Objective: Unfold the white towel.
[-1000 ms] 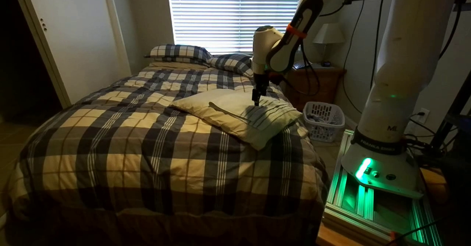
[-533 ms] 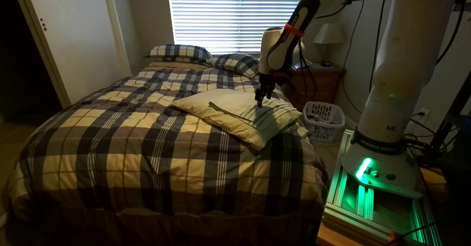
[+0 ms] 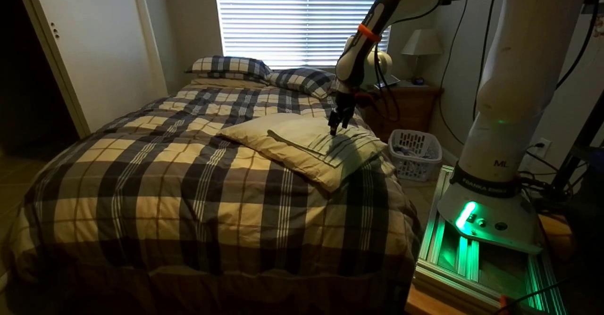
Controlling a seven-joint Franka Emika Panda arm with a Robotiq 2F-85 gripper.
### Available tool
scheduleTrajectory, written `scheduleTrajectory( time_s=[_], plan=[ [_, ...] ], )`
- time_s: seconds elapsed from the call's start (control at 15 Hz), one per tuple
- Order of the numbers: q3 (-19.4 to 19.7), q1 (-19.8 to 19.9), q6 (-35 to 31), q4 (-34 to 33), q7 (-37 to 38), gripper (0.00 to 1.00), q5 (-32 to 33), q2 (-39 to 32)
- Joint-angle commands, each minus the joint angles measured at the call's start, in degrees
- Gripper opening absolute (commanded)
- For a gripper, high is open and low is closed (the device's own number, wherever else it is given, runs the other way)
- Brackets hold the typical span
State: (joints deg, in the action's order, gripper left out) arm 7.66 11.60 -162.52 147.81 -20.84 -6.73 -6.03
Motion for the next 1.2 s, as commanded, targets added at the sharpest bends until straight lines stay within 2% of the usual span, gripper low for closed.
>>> scheduleTrajectory(
  time_s=[0.0,0.13,0.27,0.4,0.67,0.73,0.87,0.93,1.07,1.13],
  plan=[
    [-6.1,-0.7,-0.9,-6.8,-3.7,0.97,-9.7,-10.1],
    [-11.1,1.1,1.7,-10.9,-4.1,1.00,-12.3,-14.5],
    [-13.1,1.5,4.2,-14.3,-1.9,1.00,-11.2,-18.5],
    [-12.7,0.8,5.7,-16.4,1.2,1.00,-8.9,-20.5],
    [-9.2,-2.0,7.9,-16.5,7.4,1.00,-5.3,-19.6],
    [-8.3,-3.0,8.2,-16.1,9.4,0.75,-4.1,-18.9],
    [-6.5,-4.9,9.3,-16.0,13.2,0.76,-1.3,-18.0],
    [-5.6,-5.3,10.2,-15.3,14.3,0.84,0.0,-16.4],
    [-4.0,-7.0,12.0,-15.6,17.6,0.53,2.8,-15.5],
    [-3.5,-7.5,13.0,-15.6,18.6,0.50,3.8,-14.9]
  ],
)
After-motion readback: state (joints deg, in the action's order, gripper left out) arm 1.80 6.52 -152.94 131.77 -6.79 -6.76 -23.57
